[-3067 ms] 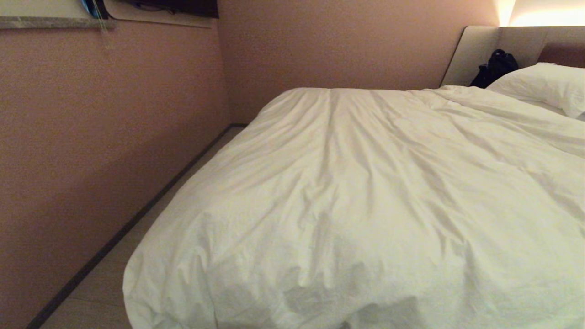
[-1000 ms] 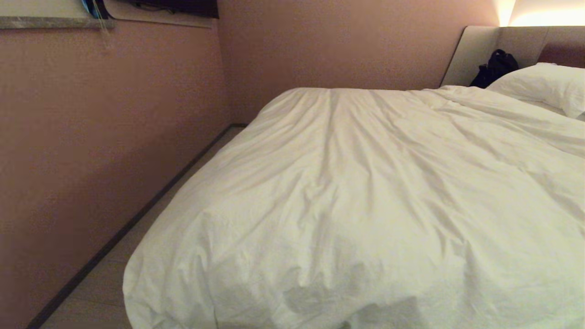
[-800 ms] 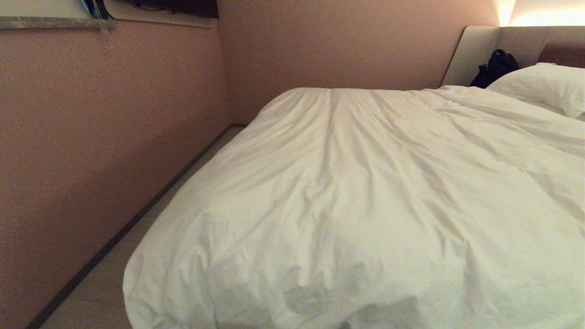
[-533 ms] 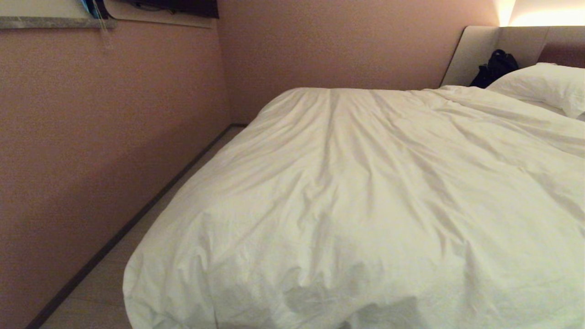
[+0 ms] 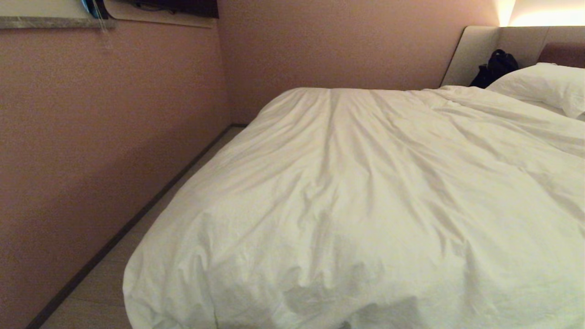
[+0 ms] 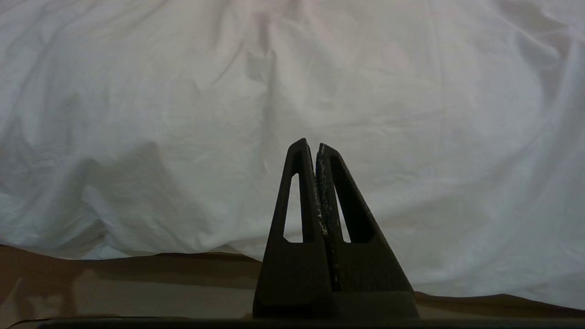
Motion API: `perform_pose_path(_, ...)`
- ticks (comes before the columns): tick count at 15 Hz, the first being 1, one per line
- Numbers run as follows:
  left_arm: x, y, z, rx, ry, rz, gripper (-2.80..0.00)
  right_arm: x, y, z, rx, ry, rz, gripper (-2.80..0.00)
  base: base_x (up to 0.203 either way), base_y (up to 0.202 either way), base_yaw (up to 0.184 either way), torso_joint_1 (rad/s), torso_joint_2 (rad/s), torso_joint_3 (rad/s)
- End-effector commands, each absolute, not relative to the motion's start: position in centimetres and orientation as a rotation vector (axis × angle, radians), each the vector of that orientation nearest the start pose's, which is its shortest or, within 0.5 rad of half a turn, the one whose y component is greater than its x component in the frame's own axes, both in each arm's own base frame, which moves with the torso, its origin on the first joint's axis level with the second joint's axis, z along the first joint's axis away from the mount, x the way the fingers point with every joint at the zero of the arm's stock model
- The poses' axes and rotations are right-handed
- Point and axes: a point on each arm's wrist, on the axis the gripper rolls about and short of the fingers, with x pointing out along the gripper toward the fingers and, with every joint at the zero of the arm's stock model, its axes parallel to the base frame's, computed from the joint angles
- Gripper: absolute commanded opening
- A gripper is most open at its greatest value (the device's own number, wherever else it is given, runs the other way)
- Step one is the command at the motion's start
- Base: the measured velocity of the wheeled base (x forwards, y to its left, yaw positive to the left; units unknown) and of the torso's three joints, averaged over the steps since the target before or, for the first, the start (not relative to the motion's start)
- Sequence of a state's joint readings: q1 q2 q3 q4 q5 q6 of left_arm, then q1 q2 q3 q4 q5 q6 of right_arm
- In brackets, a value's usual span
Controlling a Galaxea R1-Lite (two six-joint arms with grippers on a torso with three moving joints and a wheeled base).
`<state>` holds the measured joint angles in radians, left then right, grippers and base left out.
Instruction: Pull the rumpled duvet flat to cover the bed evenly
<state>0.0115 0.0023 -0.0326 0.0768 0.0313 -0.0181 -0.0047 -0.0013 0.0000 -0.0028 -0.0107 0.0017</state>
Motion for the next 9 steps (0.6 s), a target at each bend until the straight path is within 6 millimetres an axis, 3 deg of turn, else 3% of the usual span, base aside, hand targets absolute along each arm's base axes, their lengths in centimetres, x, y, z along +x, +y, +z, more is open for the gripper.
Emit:
perform_pose_path(1,-2.53,0.05,7.65,-0.039,0.045,0.047,-2.8,-2.28,-0.01,7.58,0.002,-0.003,-0.015,-2.8,0.0,0.0,0.0,0.0,0.0,0.0)
perform_pose_path(9,-2.53,0.06,7.65,-0.059,0.044,0.052,-2.8,-2.28,-0.01,7.58,0.002,-0.003,-0.015,-2.8,0.0,0.0,0.0,0.0,0.0,0.0)
